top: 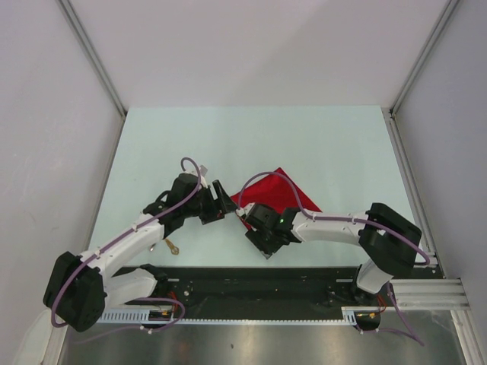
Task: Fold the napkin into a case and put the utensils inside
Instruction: Pick up the lower triangle-folded napkin from the center of the board.
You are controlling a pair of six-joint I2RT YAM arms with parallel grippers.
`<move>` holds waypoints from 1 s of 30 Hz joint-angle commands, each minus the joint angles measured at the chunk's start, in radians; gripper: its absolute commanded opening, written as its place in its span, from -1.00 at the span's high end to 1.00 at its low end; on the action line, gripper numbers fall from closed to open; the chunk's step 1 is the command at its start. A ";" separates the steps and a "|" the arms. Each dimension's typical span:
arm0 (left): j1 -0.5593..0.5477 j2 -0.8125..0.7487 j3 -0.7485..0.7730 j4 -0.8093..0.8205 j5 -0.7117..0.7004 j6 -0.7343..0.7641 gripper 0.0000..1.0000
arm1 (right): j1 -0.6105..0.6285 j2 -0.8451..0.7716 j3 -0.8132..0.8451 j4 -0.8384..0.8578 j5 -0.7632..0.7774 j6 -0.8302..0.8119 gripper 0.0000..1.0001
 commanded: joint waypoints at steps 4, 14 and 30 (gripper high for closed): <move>0.016 -0.024 -0.003 0.016 0.016 0.006 -0.54 | -0.020 0.035 -0.004 0.038 0.018 -0.041 0.02; 0.024 -0.001 0.002 0.033 0.033 0.009 -0.53 | -0.063 0.086 -0.004 0.053 0.050 -0.053 0.43; 0.025 0.193 -0.005 0.170 0.154 -0.045 -0.66 | -0.100 -0.011 0.045 0.070 -0.005 0.019 1.00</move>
